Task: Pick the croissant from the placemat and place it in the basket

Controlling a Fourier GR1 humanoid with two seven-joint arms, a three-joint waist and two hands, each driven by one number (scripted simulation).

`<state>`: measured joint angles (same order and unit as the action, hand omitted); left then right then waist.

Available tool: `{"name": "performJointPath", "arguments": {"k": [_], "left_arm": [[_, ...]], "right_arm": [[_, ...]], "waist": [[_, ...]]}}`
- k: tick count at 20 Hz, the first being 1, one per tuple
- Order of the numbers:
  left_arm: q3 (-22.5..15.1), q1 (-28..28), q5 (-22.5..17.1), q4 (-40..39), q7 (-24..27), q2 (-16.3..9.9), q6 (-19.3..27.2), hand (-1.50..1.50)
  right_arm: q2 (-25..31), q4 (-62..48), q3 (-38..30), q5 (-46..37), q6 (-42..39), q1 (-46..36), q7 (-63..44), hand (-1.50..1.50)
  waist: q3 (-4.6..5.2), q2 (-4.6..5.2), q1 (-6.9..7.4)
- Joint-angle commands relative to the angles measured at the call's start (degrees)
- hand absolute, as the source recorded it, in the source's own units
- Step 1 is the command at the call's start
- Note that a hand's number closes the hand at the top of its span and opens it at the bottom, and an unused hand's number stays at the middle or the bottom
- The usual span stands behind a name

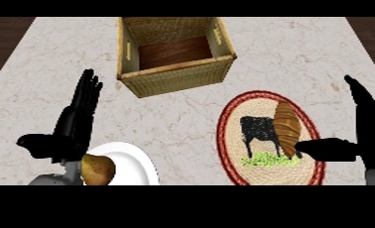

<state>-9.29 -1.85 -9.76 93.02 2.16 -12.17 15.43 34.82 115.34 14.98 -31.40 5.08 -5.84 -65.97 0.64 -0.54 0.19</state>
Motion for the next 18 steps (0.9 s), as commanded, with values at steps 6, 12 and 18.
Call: {"name": "performJointPath", "arguments": {"k": [6, 12, 18], "left_arm": [[-0.5, -1.4, 0.7, 2.1, -1.8, 1.0, 1.2, 0.0], [1.2, 0.8, -0.8, 3.1, -1.5, -1.0, -1.2, 0.0], [2.1, -0.5, -0.5, -1.3, 1.3, -0.1, -2.1, 0.0]], "right_arm": [[-1.3, 1.5, 1.2, 1.7, -13.7, -5.6, -19.2, -1.5], [-4.4, -0.2, -1.7, 1.3, -16.7, -7.1, -19.2, -1.5], [-9.6, -1.3, -0.6, -4.0, -16.1, -7.6, -19.3, -1.5]], "waist": [[-0.33, 0.29, -0.07], [-0.3, 0.25, 0.37], [-0.46, 0.56, 0.04]]}}
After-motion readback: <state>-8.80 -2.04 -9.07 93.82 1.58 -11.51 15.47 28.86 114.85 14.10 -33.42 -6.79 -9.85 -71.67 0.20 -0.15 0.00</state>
